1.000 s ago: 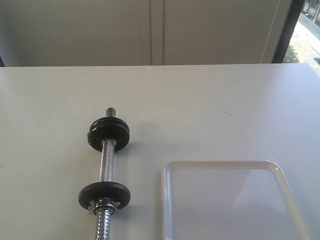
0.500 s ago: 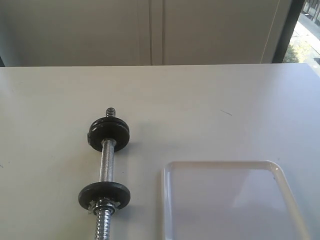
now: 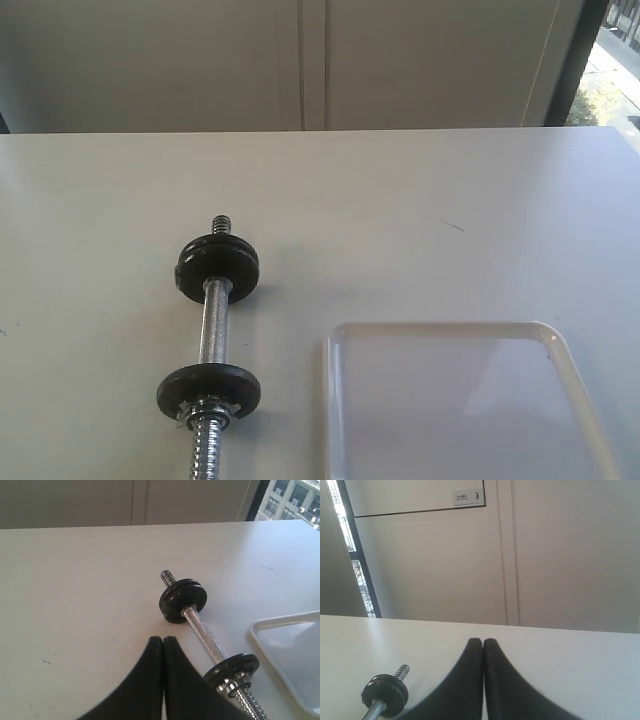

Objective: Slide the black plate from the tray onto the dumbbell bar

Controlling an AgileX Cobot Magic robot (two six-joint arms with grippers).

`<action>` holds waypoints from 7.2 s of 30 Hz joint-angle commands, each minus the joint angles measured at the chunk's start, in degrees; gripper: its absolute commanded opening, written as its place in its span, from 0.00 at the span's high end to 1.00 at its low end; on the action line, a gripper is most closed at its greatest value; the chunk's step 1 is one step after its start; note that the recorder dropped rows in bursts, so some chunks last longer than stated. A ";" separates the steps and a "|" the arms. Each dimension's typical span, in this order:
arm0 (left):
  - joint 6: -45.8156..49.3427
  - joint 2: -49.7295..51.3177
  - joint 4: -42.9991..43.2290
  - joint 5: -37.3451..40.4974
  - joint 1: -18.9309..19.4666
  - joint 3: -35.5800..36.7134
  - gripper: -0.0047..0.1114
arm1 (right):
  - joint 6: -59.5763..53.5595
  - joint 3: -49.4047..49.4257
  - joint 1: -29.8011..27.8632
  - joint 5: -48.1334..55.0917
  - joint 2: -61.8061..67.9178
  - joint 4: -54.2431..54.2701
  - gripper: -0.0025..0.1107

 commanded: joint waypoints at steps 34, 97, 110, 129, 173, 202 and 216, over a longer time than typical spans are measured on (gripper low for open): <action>5.99 -6.31 -0.06 -17.72 17.25 29.01 0.96 | 0.33 0.22 -0.31 -0.43 -0.49 -0.02 0.98; 6.66 -6.31 2.81 -18.68 15.55 29.01 0.96 | 0.33 0.22 7.09 -0.43 -0.48 0.21 0.98; 6.66 -6.31 2.81 -18.82 15.66 29.01 0.96 | 0.33 7.33 6.98 -4.70 -6.30 -1.15 0.98; 6.66 -6.31 2.81 -19.98 15.66 29.01 0.96 | -0.64 32.75 1.55 -13.02 -12.98 -15.48 0.98; 6.66 -6.31 2.81 -19.98 15.66 29.01 0.96 | 3.16 32.75 -1.36 -8.50 -12.98 -15.15 0.98; 6.66 -6.31 2.81 -19.95 15.66 29.01 0.96 | 14.97 32.75 -1.36 -9.16 -12.98 -14.79 0.98; 6.66 -6.31 2.81 -19.95 15.66 29.01 0.96 | 9.51 32.75 -1.36 -8.82 -12.98 -15.20 0.98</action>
